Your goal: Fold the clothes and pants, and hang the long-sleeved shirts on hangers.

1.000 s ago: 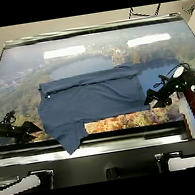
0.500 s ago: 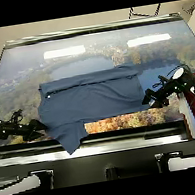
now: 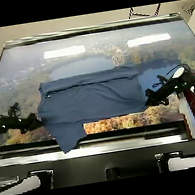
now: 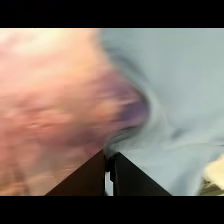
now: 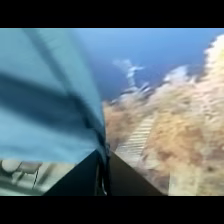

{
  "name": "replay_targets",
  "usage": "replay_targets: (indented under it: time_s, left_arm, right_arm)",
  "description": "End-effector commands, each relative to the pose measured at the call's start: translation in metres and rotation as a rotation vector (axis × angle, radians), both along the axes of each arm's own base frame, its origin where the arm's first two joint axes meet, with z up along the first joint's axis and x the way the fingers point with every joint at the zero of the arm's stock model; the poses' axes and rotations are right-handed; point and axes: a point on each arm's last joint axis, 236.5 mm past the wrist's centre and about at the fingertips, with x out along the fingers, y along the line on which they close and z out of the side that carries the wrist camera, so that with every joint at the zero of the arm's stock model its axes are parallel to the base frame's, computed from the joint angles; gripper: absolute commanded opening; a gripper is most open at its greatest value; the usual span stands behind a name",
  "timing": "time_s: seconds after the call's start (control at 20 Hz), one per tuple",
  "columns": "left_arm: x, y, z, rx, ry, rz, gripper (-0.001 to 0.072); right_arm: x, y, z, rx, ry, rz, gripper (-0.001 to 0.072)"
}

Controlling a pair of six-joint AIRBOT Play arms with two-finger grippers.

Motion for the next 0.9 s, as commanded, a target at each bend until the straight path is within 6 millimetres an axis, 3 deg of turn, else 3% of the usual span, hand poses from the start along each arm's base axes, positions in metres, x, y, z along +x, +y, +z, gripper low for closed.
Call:
replay_targets:
  time_s: [0.0,0.05,0.1,0.15,0.2,0.25,0.3,0.35,0.4,0.45,0.55,0.7,0.85]
  left_arm:
    - [0.055,0.017,0.091,0.088,-0.285,0.002,0.0021]
    - [0.078,0.019,0.147,0.114,-0.437,0.012,0.0021]
    - [0.097,0.018,0.216,0.133,-0.615,0.024,0.0021]
    - [0.108,0.013,0.289,0.147,-0.798,0.034,0.0021]
    - [0.109,0.006,0.368,0.165,-0.992,0.042,0.0021]
    - [0.097,-0.003,0.452,0.198,-1.201,0.049,0.0021]
    - [0.075,-0.011,0.521,0.253,-1.376,0.055,0.0021]
    - [0.043,-0.022,0.581,0.308,-1.536,0.055,0.0021]
    - [0.008,-0.038,0.624,0.352,-1.660,0.040,0.0021]
    - [-0.022,-0.051,0.649,0.368,-1.733,0.034,0.0022]
    - [-0.069,-0.070,0.673,0.367,-1.822,0.056,0.0021]
    - [-0.107,-0.073,0.699,0.383,-1.934,0.144,0.0021]
    - [-0.115,-0.073,0.703,0.354,-1.936,0.180,0.0021]
  right_arm:
    - [0.019,0.004,0.050,0.029,-0.113,0.073,0.0036]
    - [0.041,-0.001,0.082,-0.001,-0.222,0.074,0.0036]
    - [0.064,-0.006,0.121,-0.036,-0.353,0.072,0.0035]
    - [0.087,-0.011,0.172,-0.077,-0.514,0.064,0.0036]
    - [0.107,-0.016,0.238,-0.131,-0.714,0.047,0.0035]
    - [0.118,-0.022,0.315,-0.196,-0.939,0.019,0.0035]
    - [0.117,-0.027,0.391,-0.266,-1.157,-0.020,0.0035]
    - [0.101,-0.031,0.464,-0.328,-1.359,-0.062,0.0035]
    - [0.073,-0.030,0.527,-0.377,-1.529,-0.101,0.0036]
    - [0.040,-0.026,0.567,-0.390,-1.632,-0.145,0.0036]
    - [-0.011,-0.019,0.602,-0.412,-1.728,-0.178,0.0036]
    - [-0.057,-0.020,0.627,-0.470,-1.804,-0.221,0.0036]
    - [-0.080,-0.028,0.642,-0.517,-1.850,-0.275,0.0035]
